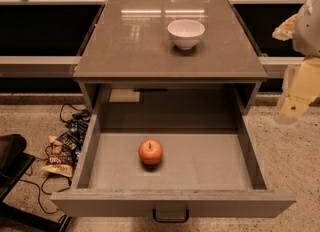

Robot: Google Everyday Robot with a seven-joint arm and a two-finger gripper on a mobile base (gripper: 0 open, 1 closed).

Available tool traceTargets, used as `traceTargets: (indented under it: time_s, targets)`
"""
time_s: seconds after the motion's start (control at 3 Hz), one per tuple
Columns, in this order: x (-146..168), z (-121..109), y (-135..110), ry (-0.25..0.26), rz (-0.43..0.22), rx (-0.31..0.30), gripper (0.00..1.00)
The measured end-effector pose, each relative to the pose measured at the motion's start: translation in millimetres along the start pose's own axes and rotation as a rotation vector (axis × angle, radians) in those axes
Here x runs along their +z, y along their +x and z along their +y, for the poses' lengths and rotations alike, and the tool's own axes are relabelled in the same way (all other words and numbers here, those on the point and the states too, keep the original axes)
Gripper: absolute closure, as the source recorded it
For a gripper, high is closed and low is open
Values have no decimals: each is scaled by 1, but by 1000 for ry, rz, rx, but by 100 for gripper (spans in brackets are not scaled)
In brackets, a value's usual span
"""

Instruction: Pick apple from top drawer and place on counter

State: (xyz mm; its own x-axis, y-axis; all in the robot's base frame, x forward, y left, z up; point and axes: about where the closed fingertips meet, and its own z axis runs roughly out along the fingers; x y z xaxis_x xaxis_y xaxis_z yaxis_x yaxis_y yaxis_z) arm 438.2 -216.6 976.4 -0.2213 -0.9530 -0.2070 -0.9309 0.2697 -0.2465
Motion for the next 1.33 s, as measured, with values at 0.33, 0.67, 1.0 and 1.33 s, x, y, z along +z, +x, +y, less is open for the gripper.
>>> traceTargets:
  time_s: [0.33,0.67,1.0,1.33]
  targets:
    - [0,0,0,0,0,0,0]
    - [23,1,-8,-4,-58,-3,0]
    - [80,9,-27,-41,-211,-4,0]
    - [148,14,-54,-66,-409,18,0]
